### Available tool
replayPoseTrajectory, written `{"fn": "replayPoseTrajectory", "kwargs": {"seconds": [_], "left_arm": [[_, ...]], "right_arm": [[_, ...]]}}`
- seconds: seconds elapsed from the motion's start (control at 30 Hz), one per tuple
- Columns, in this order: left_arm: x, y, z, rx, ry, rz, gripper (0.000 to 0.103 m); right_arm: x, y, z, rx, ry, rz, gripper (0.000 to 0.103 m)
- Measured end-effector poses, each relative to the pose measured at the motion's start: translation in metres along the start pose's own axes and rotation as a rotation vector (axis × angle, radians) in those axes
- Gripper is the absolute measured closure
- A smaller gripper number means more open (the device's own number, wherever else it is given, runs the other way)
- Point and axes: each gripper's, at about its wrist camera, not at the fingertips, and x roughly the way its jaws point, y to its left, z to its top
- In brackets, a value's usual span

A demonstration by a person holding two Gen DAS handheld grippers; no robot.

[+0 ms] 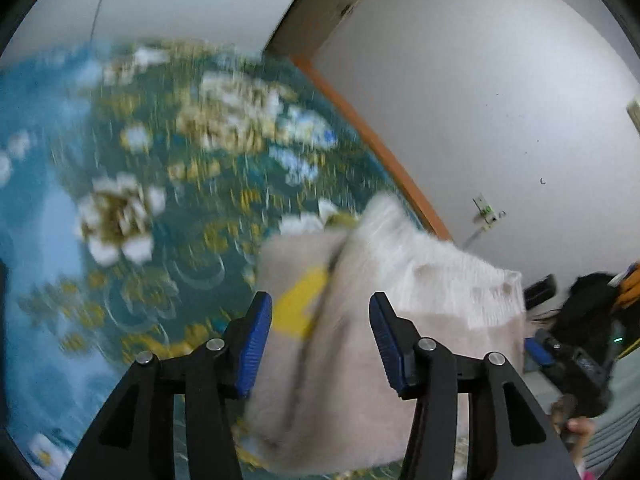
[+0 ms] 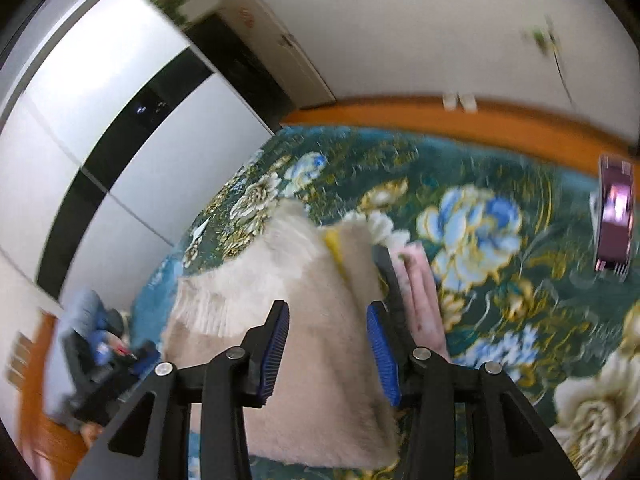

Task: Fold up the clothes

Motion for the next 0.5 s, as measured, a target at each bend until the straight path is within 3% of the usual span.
{"fn": "replayPoseTrajectory", "kwargs": {"seconds": [0.1, 0.2, 0.33, 0.5], "left_arm": [[-0.011, -0.031, -0.011, 0.151, -0.027, -0.034, 0.051], [0.012, -0.062, -0.03, 0.34, 0.038, -0.021, 0.051], [0.062, -0.068, -0.038, 0.363, 0.136, 0.023, 0.051], [0.099, -0.076, -0.019, 0.35, 0.132, 0.076, 0.051]], "right_arm": [[0.006, 0.021, -0.014, -0.078, 0.006, 0.043, 0.059], [0.036, 0.028, -0.025, -0.131, 0.078, -0.032, 0.059], [0.057, 0.021, -0.02, -0.123, 0.074, -0.11, 0.058], [0.073, 0.012, 0.001, -0.101, 0.091, -0.091, 0.06]]}}
